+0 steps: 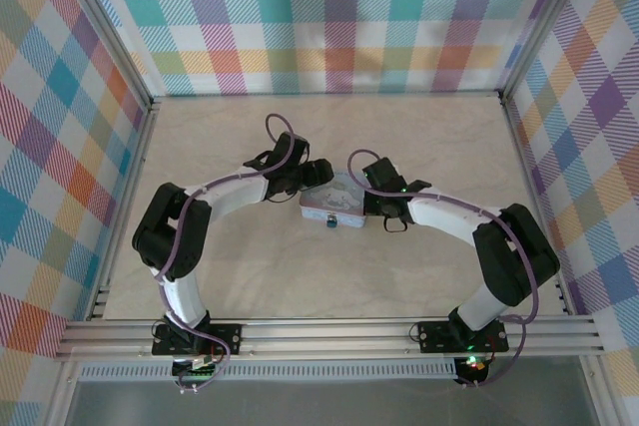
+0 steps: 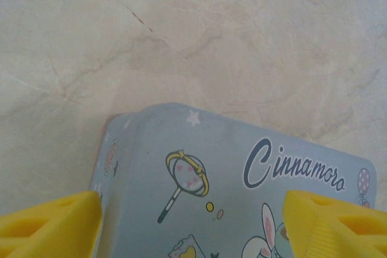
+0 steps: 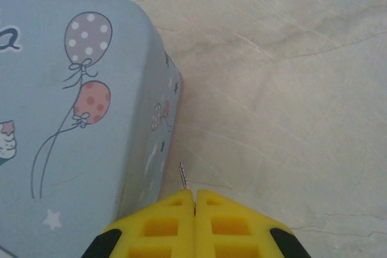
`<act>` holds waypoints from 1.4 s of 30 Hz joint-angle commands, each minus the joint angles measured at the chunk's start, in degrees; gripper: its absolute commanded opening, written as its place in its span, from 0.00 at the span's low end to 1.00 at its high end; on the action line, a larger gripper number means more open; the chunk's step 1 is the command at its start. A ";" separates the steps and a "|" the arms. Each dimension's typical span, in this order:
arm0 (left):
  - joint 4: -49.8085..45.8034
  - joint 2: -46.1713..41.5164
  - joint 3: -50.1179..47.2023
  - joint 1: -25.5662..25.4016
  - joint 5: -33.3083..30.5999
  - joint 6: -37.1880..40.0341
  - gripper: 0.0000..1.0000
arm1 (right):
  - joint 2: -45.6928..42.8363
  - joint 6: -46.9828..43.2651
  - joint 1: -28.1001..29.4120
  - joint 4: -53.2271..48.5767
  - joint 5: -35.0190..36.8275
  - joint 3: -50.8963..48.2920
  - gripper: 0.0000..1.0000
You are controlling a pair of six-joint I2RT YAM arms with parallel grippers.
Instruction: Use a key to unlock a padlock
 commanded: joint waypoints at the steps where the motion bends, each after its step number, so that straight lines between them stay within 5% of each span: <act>1: 0.51 -4.60 -2.72 1.59 0.59 0.87 0.81 | -0.10 0.49 0.53 0.88 -0.34 1.40 0.00; 10: -2.31 -19.75 -13.58 2.24 -1.29 3.73 0.96 | -4.88 -0.14 -0.92 -1.54 1.59 -0.47 0.00; 20: 14.44 -32.57 -32.58 -2.39 6.24 2.95 1.00 | -7.02 -6.53 -7.32 -2.57 0.57 4.38 0.00; 31: 43.62 -20.81 -40.98 -11.57 0.19 5.20 1.00 | 8.43 -10.91 -9.96 -0.88 -4.45 19.62 0.00; 42: 53.48 -7.68 -37.79 -17.79 -9.09 13.89 1.00 | 17.20 -10.67 -10.57 -0.08 -7.60 25.51 0.00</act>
